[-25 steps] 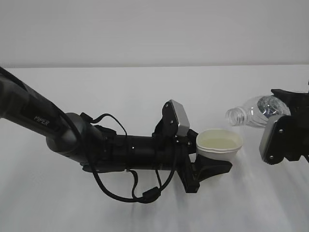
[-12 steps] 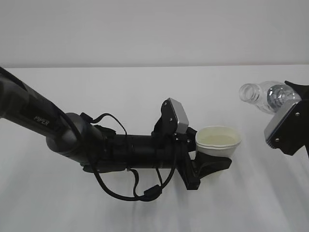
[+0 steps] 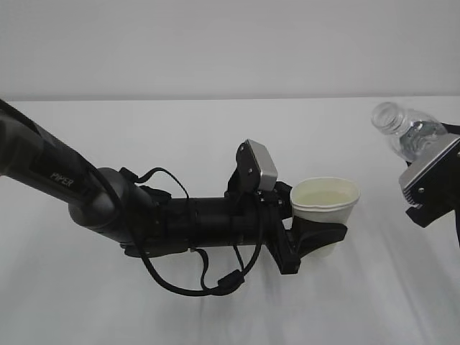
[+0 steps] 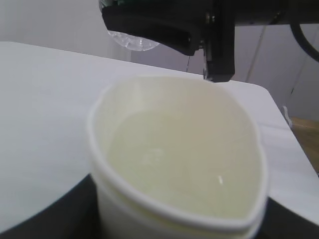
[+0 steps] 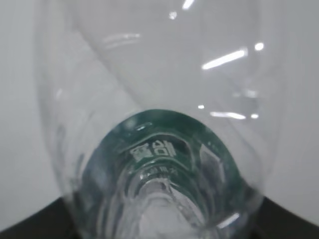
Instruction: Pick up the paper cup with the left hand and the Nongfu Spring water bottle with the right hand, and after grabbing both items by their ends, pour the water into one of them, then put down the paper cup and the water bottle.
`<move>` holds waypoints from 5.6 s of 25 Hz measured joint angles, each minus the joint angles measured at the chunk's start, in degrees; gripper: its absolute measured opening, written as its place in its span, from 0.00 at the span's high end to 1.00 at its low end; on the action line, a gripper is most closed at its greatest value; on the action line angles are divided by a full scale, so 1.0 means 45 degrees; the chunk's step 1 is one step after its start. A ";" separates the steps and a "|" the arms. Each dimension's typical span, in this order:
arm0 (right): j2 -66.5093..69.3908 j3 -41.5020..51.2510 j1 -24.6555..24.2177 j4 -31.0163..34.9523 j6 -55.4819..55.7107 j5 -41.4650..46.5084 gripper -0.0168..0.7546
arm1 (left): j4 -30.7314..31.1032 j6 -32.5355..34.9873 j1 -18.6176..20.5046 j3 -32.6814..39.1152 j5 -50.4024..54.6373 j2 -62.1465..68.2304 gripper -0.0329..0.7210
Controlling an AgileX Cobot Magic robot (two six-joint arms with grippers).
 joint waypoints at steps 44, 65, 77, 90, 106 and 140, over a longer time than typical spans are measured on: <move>0.4467 -0.3413 0.0000 -0.0323 0.9978 -0.0043 0.47 | -0.0312 0.1319 0.0000 0.0000 0.0299 0.0000 0.43; 0.7102 -0.5759 0.0000 -0.0410 1.1371 -0.0135 0.47 | -0.0475 0.1466 0.0000 0.0000 0.0299 0.0000 0.43; 0.7363 -0.5851 0.0000 -0.0507 1.1760 -0.0521 0.35 | -0.0475 0.1466 0.0000 0.0000 0.0299 0.0000 0.43; 0.7011 -0.5167 0.0000 -0.0645 1.1780 -0.0372 0.24 | -0.0498 0.1466 0.0000 0.0000 0.0322 0.0000 0.43; 0.2054 -0.0584 0.0000 -0.0379 1.1780 -0.0372 0.24 | -0.0797 0.1466 0.0856 0.0000 0.0446 0.0000 0.43; -0.1726 0.2685 0.0000 -0.0358 1.2354 -0.0372 0.24 | -0.0778 0.2186 0.5797 0.2618 -0.0150 -0.1178 0.43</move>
